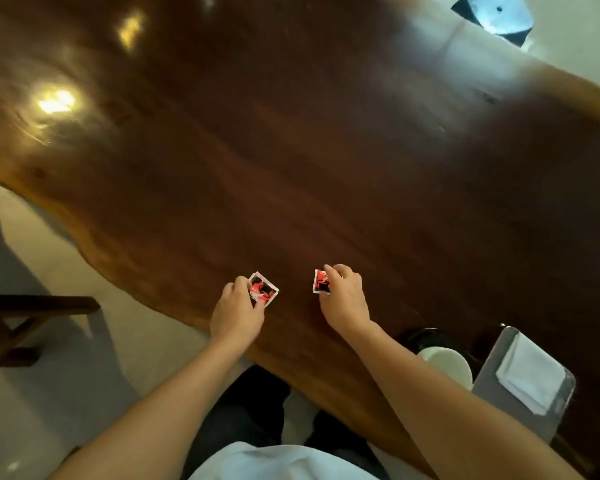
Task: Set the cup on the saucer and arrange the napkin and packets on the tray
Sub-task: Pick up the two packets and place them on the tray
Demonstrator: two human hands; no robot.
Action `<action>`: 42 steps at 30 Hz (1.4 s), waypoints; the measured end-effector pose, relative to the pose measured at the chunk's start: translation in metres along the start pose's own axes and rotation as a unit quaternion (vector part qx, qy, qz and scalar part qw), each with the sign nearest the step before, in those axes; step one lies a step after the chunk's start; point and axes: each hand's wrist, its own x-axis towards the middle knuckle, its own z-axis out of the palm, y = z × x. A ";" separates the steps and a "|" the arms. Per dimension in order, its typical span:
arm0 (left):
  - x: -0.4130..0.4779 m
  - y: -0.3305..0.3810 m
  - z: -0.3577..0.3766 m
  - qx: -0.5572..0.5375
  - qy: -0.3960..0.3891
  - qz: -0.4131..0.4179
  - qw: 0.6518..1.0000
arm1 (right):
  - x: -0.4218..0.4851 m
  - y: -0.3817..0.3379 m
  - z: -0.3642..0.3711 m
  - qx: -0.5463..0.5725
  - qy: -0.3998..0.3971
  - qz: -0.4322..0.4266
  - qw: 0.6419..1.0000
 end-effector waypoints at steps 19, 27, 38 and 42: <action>0.040 0.019 -0.010 -0.080 -0.189 -0.065 0.977 | -0.007 0.016 -0.007 0.185 0.001 0.230 0.955; -0.009 0.061 -0.010 -0.311 -0.248 -0.123 0.909 | -0.068 0.015 -0.046 0.515 -0.009 0.270 0.813; -0.076 0.138 -0.010 -0.314 -0.380 0.031 0.869 | -0.124 0.048 -0.087 0.549 0.104 0.146 0.816; -0.096 0.150 -0.020 -0.285 -0.377 0.111 0.874 | -0.135 0.046 -0.088 0.542 0.122 0.133 0.821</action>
